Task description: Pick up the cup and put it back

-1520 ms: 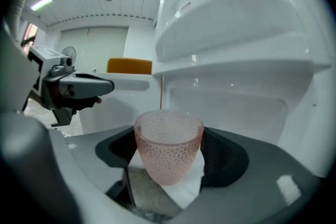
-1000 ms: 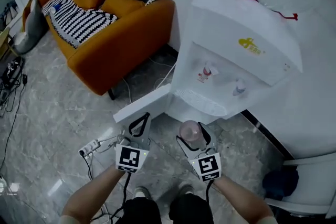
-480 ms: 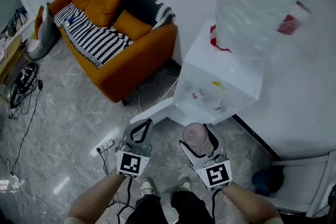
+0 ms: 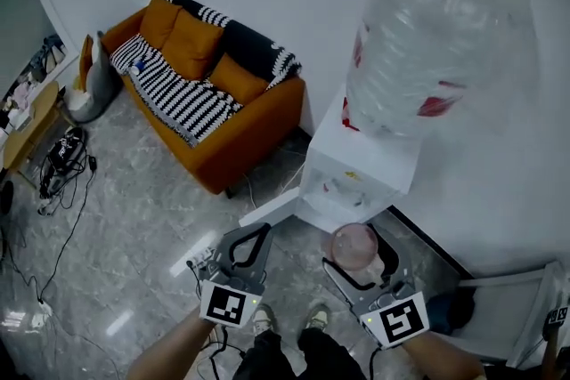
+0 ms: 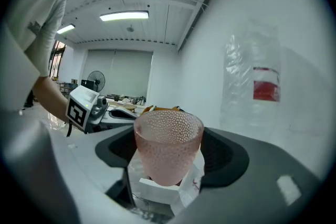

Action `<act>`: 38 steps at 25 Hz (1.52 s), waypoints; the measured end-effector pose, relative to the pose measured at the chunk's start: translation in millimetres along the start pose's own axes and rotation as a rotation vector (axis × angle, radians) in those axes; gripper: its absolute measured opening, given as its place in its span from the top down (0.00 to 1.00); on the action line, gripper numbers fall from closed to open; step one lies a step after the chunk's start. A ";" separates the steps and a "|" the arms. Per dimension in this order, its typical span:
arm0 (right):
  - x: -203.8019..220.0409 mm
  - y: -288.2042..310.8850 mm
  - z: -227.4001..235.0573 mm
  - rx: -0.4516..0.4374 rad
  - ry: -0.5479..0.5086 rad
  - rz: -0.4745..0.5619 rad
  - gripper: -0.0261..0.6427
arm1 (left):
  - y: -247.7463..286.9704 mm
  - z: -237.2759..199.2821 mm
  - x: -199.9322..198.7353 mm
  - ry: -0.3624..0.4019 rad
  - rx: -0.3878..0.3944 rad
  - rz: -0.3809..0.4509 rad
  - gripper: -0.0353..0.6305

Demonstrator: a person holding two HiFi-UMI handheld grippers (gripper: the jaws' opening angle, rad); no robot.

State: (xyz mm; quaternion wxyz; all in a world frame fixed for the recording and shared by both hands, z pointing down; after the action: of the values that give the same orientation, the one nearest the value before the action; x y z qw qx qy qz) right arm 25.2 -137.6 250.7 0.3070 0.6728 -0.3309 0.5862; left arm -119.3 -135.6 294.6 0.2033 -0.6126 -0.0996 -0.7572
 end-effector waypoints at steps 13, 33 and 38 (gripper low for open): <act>-122.0 -62.7 -17.0 0.023 -0.005 0.089 0.40 | -15.2 24.0 -157.9 0.026 0.014 0.067 0.94; -76.3 -55.3 0.3 0.082 0.011 0.006 0.40 | -16.8 27.5 -131.3 -0.100 -0.045 -0.049 0.94; -41.3 -17.2 16.1 0.120 0.066 0.008 0.40 | -0.2 9.5 -96.2 -0.123 -0.094 -0.081 0.94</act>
State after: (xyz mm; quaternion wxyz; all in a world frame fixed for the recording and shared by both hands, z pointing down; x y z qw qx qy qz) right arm 44.6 -136.8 207.4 0.2745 0.6689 -0.2877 0.6280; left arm -94.9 -113.7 203.6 0.1373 -0.6622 -0.1009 -0.7297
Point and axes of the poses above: the fingertips, and each gripper's own axes: y forward along the fingers, z to its right, x out of its underside, the point moved 2 cm from there along -y, backward along the fingers, and after that the axes turned 12 degrees about z, right-handed, at the moved point
